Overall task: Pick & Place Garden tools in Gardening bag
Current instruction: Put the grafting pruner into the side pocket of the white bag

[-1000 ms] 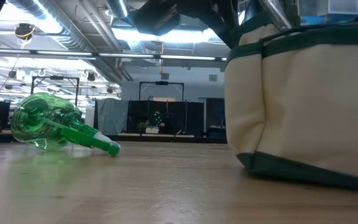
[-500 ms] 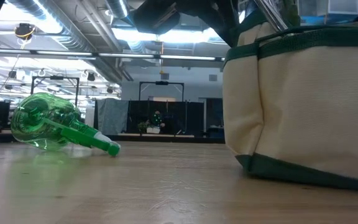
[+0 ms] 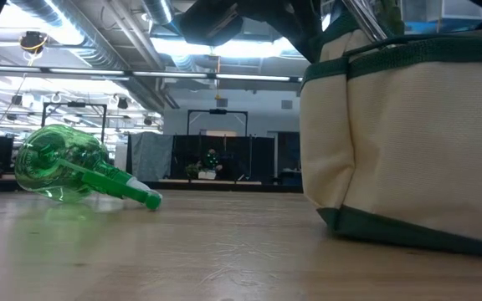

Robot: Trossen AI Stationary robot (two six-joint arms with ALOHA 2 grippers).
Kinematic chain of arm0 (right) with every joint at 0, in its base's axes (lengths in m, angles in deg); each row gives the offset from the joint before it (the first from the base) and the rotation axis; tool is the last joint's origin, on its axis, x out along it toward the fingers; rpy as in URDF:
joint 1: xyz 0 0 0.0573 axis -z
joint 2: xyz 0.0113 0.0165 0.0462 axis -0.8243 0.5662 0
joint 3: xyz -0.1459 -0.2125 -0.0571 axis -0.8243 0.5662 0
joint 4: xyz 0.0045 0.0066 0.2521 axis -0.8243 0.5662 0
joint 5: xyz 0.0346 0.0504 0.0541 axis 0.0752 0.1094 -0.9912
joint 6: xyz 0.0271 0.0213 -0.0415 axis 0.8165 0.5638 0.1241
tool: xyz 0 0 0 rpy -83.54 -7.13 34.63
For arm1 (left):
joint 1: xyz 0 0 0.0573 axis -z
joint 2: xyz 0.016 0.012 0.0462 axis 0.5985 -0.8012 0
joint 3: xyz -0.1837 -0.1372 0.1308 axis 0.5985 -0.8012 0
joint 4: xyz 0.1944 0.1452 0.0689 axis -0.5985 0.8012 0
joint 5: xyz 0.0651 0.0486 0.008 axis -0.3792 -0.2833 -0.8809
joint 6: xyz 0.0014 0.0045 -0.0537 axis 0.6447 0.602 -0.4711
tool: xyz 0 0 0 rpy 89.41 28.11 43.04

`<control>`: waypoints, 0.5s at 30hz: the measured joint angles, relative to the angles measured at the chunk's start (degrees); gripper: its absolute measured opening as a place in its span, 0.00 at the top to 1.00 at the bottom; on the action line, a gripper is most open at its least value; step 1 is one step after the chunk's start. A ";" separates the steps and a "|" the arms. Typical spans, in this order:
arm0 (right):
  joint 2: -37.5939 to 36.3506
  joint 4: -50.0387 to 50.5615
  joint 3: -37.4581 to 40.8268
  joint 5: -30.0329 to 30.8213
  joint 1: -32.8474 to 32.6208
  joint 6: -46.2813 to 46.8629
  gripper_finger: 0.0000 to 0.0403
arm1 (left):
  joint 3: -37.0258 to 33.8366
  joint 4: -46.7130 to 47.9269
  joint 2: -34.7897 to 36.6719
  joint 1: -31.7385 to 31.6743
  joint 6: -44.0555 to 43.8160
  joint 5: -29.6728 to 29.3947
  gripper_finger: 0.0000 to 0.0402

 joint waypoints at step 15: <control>0.00 2.93 -0.02 -1.05 -2.67 5.89 0.93 | 0.05 -0.02 0.00 0.00 0.39 -0.01 1.00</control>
